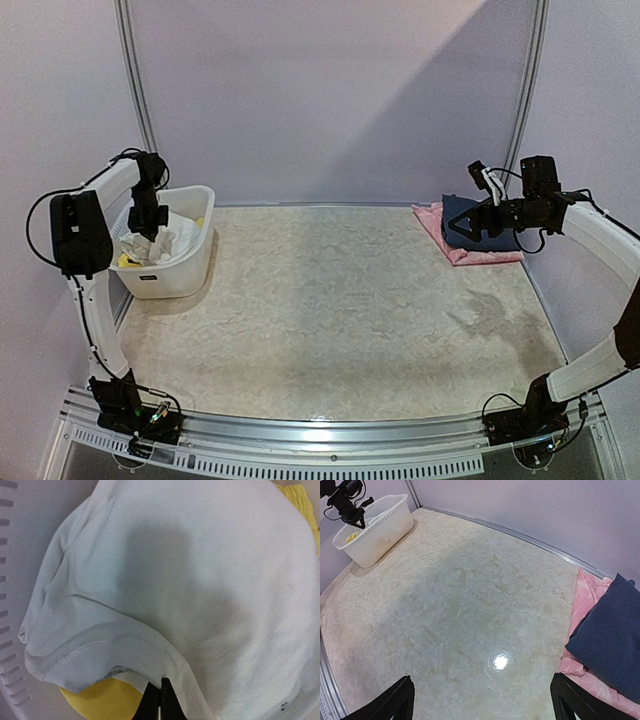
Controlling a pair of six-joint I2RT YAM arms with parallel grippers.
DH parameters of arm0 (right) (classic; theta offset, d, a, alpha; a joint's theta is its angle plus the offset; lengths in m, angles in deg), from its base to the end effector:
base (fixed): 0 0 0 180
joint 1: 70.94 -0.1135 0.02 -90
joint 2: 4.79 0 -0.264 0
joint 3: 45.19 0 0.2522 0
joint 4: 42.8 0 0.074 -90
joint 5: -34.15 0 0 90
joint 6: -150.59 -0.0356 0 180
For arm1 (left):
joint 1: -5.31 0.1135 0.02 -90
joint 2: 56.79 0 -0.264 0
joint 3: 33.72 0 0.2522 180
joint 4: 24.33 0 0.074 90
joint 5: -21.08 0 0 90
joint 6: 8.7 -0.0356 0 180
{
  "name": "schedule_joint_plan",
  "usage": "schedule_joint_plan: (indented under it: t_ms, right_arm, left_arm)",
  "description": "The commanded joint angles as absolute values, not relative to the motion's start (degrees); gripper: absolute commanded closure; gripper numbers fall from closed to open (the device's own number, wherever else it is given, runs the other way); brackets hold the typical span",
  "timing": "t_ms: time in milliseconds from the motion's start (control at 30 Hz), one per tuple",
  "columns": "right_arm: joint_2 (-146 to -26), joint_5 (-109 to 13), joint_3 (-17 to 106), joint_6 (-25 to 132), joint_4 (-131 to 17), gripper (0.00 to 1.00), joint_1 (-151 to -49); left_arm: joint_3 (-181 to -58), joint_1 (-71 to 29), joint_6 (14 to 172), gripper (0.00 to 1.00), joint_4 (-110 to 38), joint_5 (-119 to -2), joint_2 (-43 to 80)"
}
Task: Fold and stack the mixed laundry pile
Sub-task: Pick up the crumpled T-shirt from the bin.
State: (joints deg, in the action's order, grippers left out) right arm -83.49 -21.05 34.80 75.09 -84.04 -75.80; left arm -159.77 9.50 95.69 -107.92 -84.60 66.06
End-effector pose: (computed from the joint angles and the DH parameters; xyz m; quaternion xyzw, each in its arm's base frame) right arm 0.2967 0.0456 0.3118 -0.2701 0.8311 0.2361 0.4250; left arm 0.4312 0.0412 0.2426 -0.1706 0.9724 0.1280 0.0947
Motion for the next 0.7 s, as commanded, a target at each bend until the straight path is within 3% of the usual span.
schedule_joint_plan:
  t_ms: [0,267,467,667]
  right_arm:
    - [-82.48,-19.66,33.54,75.53,-85.06,0.05,-75.83]
    - [-83.73,-19.26,33.71,75.88,-85.41,0.06,-75.78]
    - [-83.92,-19.22,33.72,76.17,-85.64,0.07,-75.84]
    - [-84.04,-18.58,33.66,76.15,-85.59,0.07,-75.86]
  left_arm:
    - [-163.83,9.79,95.96,1.00,-109.48,-82.90,61.67]
    - [-179.71,9.78,94.21,1.00,-106.55,-73.12,49.59]
    - [-183.21,5.62,97.41,1.00,-98.22,-72.14,42.02]
    - [-182.83,1.86,105.98,1.00,-86.29,-56.78,37.29]
